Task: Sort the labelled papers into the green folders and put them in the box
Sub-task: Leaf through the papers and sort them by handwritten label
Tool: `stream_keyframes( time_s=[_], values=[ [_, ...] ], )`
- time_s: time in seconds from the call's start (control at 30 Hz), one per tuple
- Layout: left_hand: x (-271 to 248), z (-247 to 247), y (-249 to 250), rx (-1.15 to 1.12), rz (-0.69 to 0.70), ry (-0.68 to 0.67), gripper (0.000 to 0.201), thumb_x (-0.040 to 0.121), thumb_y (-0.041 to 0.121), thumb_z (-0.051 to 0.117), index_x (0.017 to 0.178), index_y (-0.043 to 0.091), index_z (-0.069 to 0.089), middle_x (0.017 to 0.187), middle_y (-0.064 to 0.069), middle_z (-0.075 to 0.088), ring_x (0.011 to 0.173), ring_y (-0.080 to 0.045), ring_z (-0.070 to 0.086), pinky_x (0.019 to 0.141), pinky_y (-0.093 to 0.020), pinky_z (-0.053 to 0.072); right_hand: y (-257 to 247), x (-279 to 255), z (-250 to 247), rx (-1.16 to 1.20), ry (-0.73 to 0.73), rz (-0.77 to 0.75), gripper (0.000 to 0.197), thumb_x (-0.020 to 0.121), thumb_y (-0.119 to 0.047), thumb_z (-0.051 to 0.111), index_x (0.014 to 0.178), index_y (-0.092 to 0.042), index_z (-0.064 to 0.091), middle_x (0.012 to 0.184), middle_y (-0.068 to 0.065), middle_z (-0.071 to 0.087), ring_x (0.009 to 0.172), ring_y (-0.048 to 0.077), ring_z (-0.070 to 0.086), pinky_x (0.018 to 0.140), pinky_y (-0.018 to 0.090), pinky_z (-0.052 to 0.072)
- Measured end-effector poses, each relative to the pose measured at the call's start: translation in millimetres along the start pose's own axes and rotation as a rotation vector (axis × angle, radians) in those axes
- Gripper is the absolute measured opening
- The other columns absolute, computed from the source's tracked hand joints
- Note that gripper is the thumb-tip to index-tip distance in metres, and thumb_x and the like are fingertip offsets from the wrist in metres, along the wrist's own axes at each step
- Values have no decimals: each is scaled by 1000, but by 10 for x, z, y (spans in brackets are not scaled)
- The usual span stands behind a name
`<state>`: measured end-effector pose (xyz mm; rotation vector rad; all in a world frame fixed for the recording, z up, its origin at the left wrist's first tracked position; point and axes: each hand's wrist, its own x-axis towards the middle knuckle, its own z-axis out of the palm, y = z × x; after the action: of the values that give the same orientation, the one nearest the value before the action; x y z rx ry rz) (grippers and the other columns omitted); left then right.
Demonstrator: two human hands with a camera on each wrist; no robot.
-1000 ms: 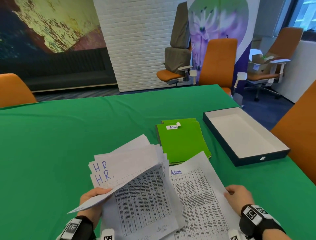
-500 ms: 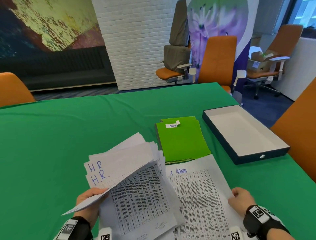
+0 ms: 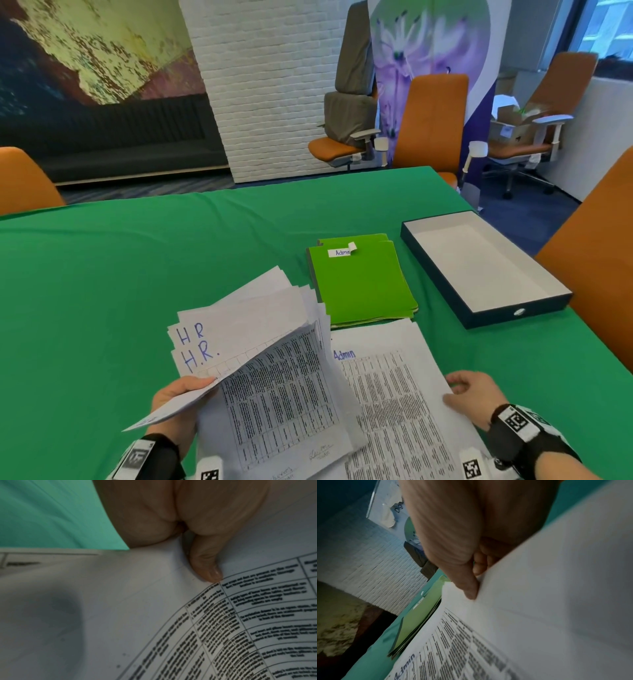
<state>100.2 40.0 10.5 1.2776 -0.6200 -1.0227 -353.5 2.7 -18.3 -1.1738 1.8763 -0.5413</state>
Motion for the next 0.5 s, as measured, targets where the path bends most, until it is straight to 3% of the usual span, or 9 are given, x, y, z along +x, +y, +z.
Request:
stream_keyframes(
  time_s=[0.07, 0.13, 0.2, 0.3, 0.4, 0.5],
  values=[
    [-19, 26, 29, 8, -3, -3, 53, 76, -26, 46, 46, 11, 69, 51, -2, 67, 47, -12, 63, 48, -19, 54, -37, 10, -13, -89, 36, -61, 21, 81, 4, 62, 86, -16, 66, 78, 0, 66, 73, 17, 61, 71, 26, 47],
    [-41, 57, 58, 6, -8, -6, 54, 75, -26, 46, 45, 12, 69, 51, -1, 68, 48, -12, 65, 49, -20, 54, -117, 4, -94, -137, 115, -106, 28, 86, 1, 56, 77, -25, 61, 78, 0, 66, 73, 16, 60, 70, 27, 45],
    [-69, 94, 101, -4, -18, -2, 55, 75, -27, 45, 44, 12, 68, 52, -1, 68, 48, -13, 65, 49, -21, 55, -239, 1, -238, -112, 174, -178, 25, 89, -2, 55, 79, -23, 63, 80, 3, 68, 76, 20, 61, 70, 29, 46],
    [-90, 136, 144, -9, -27, 3, 53, 74, -27, 44, 44, 10, 68, 52, -3, 68, 48, -14, 65, 48, -21, 55, -455, -25, -490, 96, 232, -281, 15, 90, -2, 57, 92, -13, 67, 87, 6, 69, 84, 24, 62, 79, 32, 45],
    [-105, 217, 190, -3, -44, 6, 45, 69, -24, 48, 45, 8, 68, 52, -4, 68, 47, -16, 65, 49, -22, 56, -639, -111, -664, 422, 265, -276, 17, 89, -1, 57, 98, -14, 64, 95, 9, 67, 88, 24, 60, 88, 36, 45],
    [-141, 319, 232, 21, -87, -21, 26, 59, -11, 53, 44, 5, 67, 49, -7, 65, 44, -19, 61, 47, -23, 54, -716, -156, -677, 519, 278, -260, 19, 90, 1, 56, 104, -10, 64, 95, 8, 65, 84, 21, 57, 85, 34, 44]
  ],
)
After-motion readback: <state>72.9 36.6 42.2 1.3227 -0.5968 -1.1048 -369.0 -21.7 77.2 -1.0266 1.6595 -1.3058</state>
